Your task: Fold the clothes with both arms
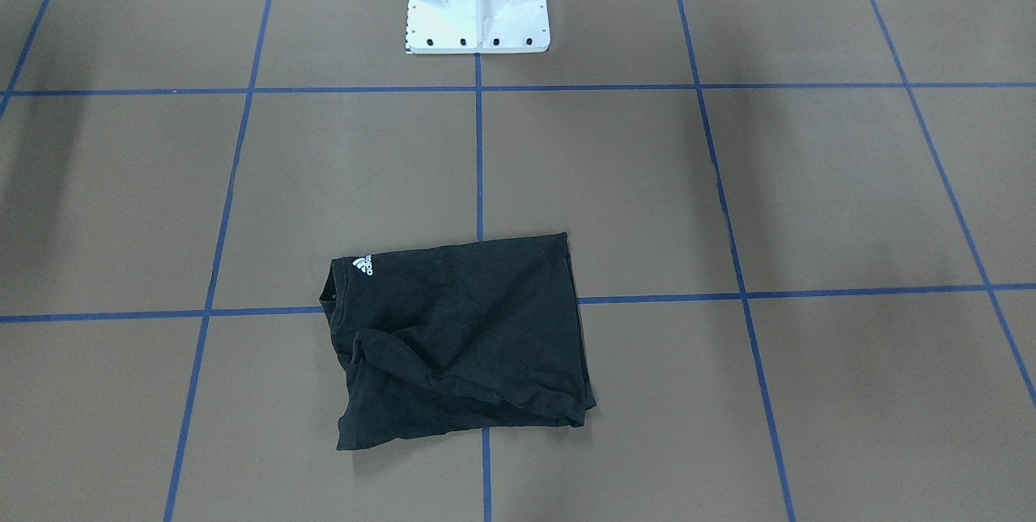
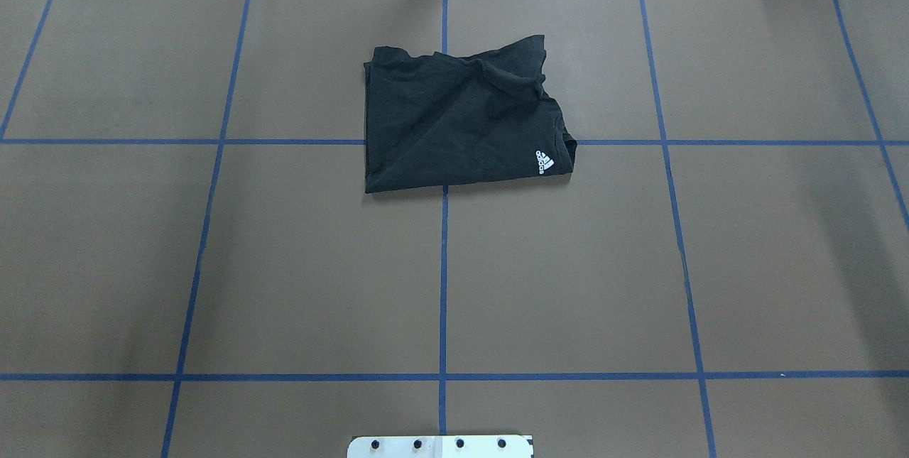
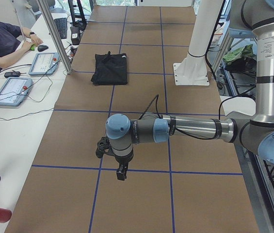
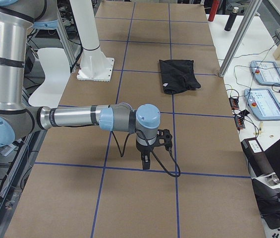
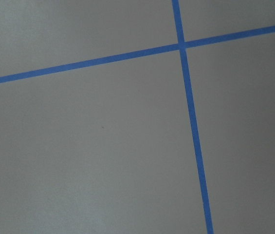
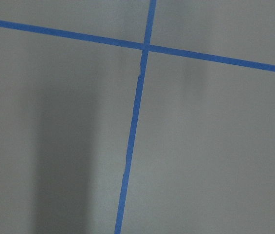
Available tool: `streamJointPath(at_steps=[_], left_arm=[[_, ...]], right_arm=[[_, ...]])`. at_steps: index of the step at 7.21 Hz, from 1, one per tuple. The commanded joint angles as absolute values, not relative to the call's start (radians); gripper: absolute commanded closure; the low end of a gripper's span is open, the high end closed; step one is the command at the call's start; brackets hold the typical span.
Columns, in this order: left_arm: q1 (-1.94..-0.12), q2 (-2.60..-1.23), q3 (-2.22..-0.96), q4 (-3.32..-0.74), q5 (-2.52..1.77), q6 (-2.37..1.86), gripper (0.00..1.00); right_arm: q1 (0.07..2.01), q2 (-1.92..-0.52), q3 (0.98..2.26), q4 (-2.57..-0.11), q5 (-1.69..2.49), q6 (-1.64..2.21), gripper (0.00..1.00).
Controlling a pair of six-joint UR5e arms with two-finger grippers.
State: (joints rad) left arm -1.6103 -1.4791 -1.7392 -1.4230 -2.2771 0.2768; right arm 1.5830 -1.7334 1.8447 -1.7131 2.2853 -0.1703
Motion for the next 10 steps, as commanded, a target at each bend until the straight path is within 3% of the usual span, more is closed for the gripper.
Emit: streamJointPath(at_steps=[1,10], left_arm=[[-1.608,-1.477,-1.752,-1.427,-2.284,0.284,0.0],[-1.608,-1.476,-1.758,-1.414,-2.286,0.284,0.0]], right_arm=[[1.583,-1.733,1.844,-1.713,2.284,-0.17,0.0],[1.583,-1.735,1.844,-1.715,2.307,-0.17,0.0]])
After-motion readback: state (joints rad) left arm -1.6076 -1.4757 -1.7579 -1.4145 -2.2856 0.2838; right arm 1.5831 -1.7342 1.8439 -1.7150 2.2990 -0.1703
